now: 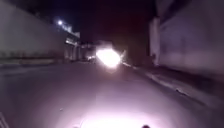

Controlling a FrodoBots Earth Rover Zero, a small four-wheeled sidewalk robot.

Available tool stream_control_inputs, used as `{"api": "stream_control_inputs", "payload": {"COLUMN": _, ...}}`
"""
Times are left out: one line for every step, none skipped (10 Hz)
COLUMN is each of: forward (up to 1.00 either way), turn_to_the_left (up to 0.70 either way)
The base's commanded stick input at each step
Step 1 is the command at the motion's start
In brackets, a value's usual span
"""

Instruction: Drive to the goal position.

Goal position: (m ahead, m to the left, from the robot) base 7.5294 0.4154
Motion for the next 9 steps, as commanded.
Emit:
{"api": "stream_control_inputs", "payload": {"forward": 0.70, "turn_to_the_left": 0.00}}
{"api": "stream_control_inputs", "payload": {"forward": 0.70, "turn_to_the_left": 0.00}}
{"api": "stream_control_inputs", "payload": {"forward": 0.70, "turn_to_the_left": 0.00}}
{"api": "stream_control_inputs", "payload": {"forward": 0.70, "turn_to_the_left": 0.00}}
{"api": "stream_control_inputs", "payload": {"forward": 0.70, "turn_to_the_left": 0.00}}
{"api": "stream_control_inputs", "payload": {"forward": 0.70, "turn_to_the_left": 0.00}}
{"api": "stream_control_inputs", "payload": {"forward": 0.70, "turn_to_the_left": 0.00}}
{"api": "stream_control_inputs", "payload": {"forward": 0.70, "turn_to_the_left": 0.00}}
{"api": "stream_control_inputs", "payload": {"forward": 0.70, "turn_to_the_left": 0.00}}
